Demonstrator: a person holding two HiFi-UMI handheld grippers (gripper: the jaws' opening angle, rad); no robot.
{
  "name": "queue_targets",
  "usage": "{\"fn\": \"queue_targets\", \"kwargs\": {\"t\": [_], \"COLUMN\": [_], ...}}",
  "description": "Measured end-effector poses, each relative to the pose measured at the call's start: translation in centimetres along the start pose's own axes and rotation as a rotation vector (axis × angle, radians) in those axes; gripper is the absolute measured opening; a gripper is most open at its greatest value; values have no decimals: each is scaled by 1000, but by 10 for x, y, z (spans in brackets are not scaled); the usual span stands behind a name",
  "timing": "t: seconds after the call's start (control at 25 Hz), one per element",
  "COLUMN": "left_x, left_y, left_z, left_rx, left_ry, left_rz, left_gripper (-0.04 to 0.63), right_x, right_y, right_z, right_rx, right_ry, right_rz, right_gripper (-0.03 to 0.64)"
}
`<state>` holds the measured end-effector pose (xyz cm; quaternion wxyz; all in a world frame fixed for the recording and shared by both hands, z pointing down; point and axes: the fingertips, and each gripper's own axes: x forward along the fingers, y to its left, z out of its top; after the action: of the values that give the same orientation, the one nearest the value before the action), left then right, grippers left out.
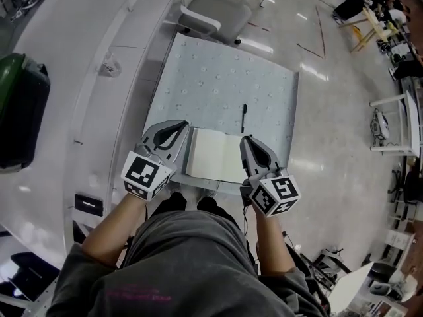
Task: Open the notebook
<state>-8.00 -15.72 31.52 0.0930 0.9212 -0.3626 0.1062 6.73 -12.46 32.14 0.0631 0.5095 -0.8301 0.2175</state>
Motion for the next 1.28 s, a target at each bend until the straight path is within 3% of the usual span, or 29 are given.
{"fn": "queue_targets", "kwargs": {"t": [0.72,1.28], "left_x": [-6,-3], "left_y": [10,10], "left_z": [28,40], "left_rx": [-17,-28], "left_ry": [-48,-69], "left_rz": [-3,-19], "left_gripper": [2,0], "right_x": [9,17], "right_y": [22,27], "right_z": [25,36], "right_rx": [-81,-73], "right_ry": [-37,-47], "right_rz": [44,73], "right_gripper": [3,3]}}
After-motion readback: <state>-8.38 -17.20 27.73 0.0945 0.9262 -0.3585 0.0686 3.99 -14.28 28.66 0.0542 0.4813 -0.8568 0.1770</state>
